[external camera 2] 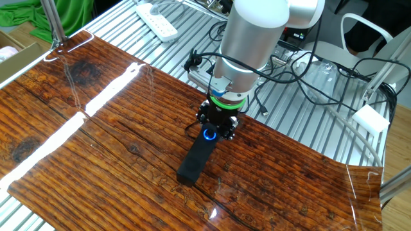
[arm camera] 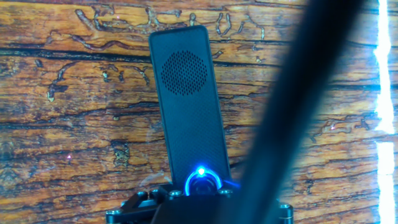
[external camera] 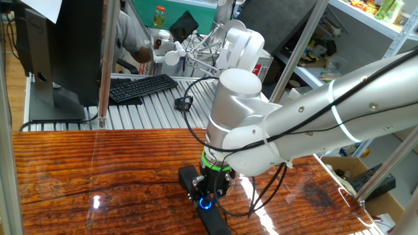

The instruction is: Turn the knob to decrease the volume of the speaker

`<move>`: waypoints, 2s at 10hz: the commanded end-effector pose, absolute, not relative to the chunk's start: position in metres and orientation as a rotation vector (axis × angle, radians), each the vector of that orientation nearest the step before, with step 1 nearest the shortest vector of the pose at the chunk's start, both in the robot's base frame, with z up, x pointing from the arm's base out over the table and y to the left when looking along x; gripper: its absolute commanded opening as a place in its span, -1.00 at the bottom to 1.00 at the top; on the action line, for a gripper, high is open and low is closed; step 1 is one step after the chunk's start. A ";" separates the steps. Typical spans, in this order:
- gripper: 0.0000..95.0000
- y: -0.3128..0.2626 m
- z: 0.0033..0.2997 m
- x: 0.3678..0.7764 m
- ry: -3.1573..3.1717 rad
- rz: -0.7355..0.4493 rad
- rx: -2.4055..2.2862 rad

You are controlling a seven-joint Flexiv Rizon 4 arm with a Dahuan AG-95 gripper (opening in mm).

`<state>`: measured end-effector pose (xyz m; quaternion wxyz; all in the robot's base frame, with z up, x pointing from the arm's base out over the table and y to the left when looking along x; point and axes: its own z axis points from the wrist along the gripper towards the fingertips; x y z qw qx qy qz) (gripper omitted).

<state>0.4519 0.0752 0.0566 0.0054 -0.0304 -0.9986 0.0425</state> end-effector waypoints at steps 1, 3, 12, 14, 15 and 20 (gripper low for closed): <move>0.20 0.075 0.059 0.450 -3.119 0.136 -0.102; 0.20 0.075 0.063 0.449 -3.113 0.127 -0.118; -0.20 0.073 0.098 0.434 -3.094 0.120 -0.127; -0.20 0.072 0.103 0.432 -3.094 0.120 -0.126; -0.20 0.071 0.107 0.431 -3.094 0.113 -0.132; -0.20 0.064 0.127 0.427 -3.097 0.098 -0.137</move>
